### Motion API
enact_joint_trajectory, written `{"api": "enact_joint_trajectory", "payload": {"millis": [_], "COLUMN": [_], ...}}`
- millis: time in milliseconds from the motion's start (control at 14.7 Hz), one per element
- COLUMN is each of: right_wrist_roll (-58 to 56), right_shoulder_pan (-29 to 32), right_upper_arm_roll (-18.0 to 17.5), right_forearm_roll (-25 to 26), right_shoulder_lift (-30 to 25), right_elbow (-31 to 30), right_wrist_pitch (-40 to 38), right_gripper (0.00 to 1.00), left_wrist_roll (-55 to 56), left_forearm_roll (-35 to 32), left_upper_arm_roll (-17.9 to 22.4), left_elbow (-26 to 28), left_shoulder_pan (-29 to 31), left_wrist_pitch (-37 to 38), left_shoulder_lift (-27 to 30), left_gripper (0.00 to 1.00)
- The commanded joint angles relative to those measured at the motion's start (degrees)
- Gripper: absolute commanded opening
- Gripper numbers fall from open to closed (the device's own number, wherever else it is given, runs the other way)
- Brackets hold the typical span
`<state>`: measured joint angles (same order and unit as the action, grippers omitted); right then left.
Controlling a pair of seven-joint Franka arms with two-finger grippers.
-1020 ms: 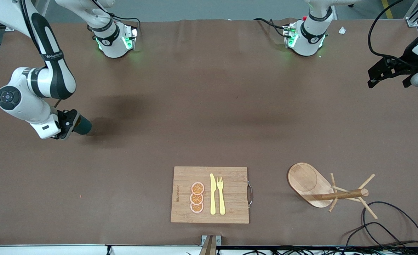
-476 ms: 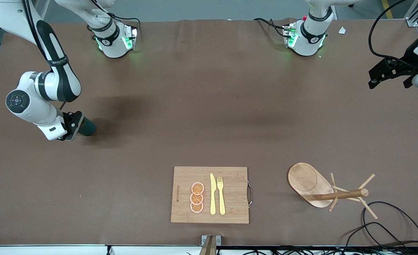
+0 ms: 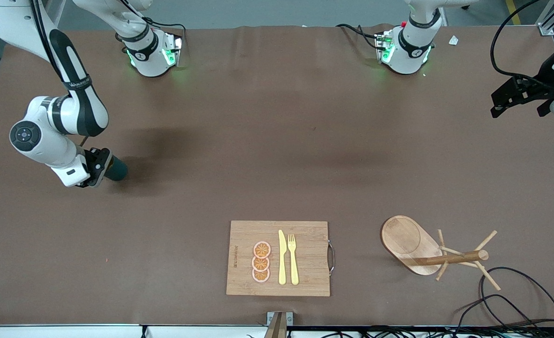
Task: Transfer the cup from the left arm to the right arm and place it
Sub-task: 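Lower the mug onto the table with the right gripper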
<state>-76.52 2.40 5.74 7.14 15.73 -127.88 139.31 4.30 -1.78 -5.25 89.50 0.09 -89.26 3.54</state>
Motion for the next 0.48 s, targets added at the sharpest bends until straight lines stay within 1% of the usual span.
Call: {"api": "enact_joint_trajectory", "payload": {"millis": [0, 68, 204, 272, 408], "right_wrist_roll": [4.68, 6.88, 11.02, 12.86, 18.65], "right_shoulder_pan": [0.94, 0.85, 0.94, 1.03, 1.46], "right_upper_arm_roll": [-0.81, -0.82, -0.64, -0.55, -0.46], "right_forearm_roll": [-0.72, -1.51, -4.93, -5.90, -6.17], "right_shoulder_lift": [-1.75, -2.45, -3.42, -3.86, -5.53], "right_elbow": [2.44, 4.55, 8.50, 10.09, 12.03], "right_wrist_pitch": [-7.00, -11.21, -18.25, -20.90, -24.42], "right_gripper": [1.00, 1.00, 1.00, 1.00, 1.00], "left_wrist_roll": [-0.79, -0.87, -0.87, -1.66, -2.54], "left_forearm_roll": [-0.68, -0.76, -0.76, -0.85, -0.68], "left_upper_arm_roll": [0.07, 0.07, -0.11, -0.28, -0.46], "left_elbow": [0.06, 0.06, 0.15, 0.15, 0.15], "left_shoulder_pan": [0.00, -0.09, -0.09, -0.18, -0.27], "left_wrist_pitch": [0.75, 1.97, 2.86, 3.65, 3.92], "left_shoulder_lift": [0.76, 0.76, 0.85, 0.85, 0.94], "left_gripper": [1.00, 1.00, 1.00, 1.00, 1.00]}}
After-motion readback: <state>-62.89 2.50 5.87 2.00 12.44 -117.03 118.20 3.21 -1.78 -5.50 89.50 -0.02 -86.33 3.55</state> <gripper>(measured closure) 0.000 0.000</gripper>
